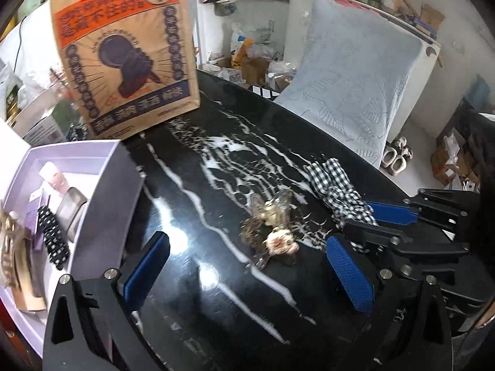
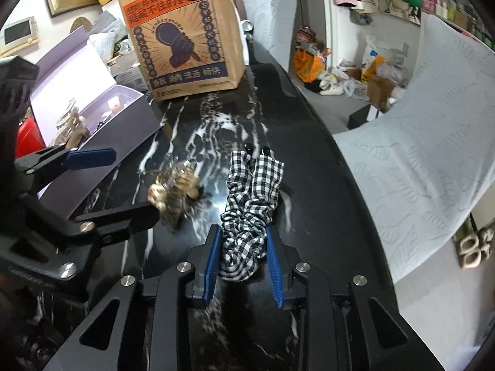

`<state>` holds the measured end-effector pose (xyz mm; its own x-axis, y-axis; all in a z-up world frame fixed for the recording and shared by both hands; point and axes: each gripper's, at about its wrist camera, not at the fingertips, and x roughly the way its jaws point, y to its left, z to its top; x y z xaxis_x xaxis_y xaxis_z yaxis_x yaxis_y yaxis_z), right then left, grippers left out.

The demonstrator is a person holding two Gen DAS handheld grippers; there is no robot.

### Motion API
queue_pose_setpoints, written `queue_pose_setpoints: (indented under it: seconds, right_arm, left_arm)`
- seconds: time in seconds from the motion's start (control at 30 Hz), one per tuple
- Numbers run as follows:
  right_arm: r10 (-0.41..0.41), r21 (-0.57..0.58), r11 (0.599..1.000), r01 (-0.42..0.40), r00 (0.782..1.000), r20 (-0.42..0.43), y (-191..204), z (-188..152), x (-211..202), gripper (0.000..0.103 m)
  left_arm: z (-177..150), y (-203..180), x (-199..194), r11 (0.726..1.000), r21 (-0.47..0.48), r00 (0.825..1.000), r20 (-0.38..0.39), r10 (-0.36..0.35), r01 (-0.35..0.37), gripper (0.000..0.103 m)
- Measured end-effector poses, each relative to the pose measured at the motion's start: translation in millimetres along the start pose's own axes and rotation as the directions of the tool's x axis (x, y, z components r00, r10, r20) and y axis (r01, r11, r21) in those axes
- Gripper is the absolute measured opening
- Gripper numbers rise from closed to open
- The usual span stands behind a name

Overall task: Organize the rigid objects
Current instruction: 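Close the left tool on the gold bear-charm clip while the right tool grasps the gingham scrunchie, then lift the gold clip with the left tool while the right tool lifts the gingham scrunchie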

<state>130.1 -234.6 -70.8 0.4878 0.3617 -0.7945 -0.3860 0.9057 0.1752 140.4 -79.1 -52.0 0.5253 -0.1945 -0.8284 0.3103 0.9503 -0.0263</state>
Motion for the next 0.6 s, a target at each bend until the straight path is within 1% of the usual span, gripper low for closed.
queue_pose_setpoints:
  seconds: [0.03, 0.1, 0.13, 0.2, 0.27, 0.4, 0.47, 0.53, 0.6]
  right_arm:
    - [-0.002, 0.002, 1.0, 0.002, 1.0, 0.0, -1.1, -1.8, -1.8, 0.028]
    - [-0.006, 0.008, 1.0, 0.006, 1.0, 0.003, -4.3, -6.0, -5.6, 0.028]
    - [-0.007, 0.011, 1.0, 0.007, 1.0, 0.004, -5.6, -7.7, -7.2, 0.028]
    - [-0.005, 0.021, 1.0, 0.005, 1.0, 0.006, -8.2, -11.2, -9.9, 0.028]
    - [-0.004, 0.03, 1.0, 0.004, 1.0, 0.008, -10.7, -13.9, -11.6, 0.028]
    - [-0.01, 0.034, 0.999, 0.009, 1.0, 0.01, -11.0, -16.0, -13.7, 0.028]
    - [-0.014, 0.032, 0.999, 0.013, 1.0, 0.011, -10.4, -16.8, -14.0, 0.028]
    - [-0.016, 0.029, 0.999, 0.016, 1.0, 0.014, -9.6, -17.9, -14.4, 0.028]
    - [-0.017, 0.031, 0.999, 0.016, 1.0, 0.015, -9.7, -20.0, -15.2, 0.028]
  left_arm:
    - [0.7, -3.2, 3.2, 1.0, 0.01, 1.0, 0.0, 0.001, -0.001, 0.101]
    - [1.9, -6.6, 8.3, 1.0, 0.017, 1.0, -0.012, -0.002, 0.002, 0.095]
    - [3.0, -8.4, 12.1, 1.0, 0.012, 1.0, -0.022, -0.009, 0.009, 0.09]
    - [3.8, -9.9, 17.1, 1.0, 0.003, 0.999, -0.032, -0.023, 0.023, 0.087]
    - [4.8, -11.7, 21.0, 1.0, 0.005, 0.999, -0.035, -0.016, 0.016, 0.076]
    - [4.9, -12.0, 29.0, 1.0, 0.005, 0.999, -0.049, -0.01, 0.011, 0.062]
    - [3.5, -11.7, 28.9, 1.0, 0.005, 0.999, -0.042, 0.001, 0.0, 0.049]
    - [2.4, -11.9, 26.4, 1.0, -0.003, 0.999, -0.044, -0.013, 0.013, 0.04]
    - [0.9, -12.2, 24.6, 1.0, -0.004, 0.998, -0.052, -0.028, 0.028, 0.04]
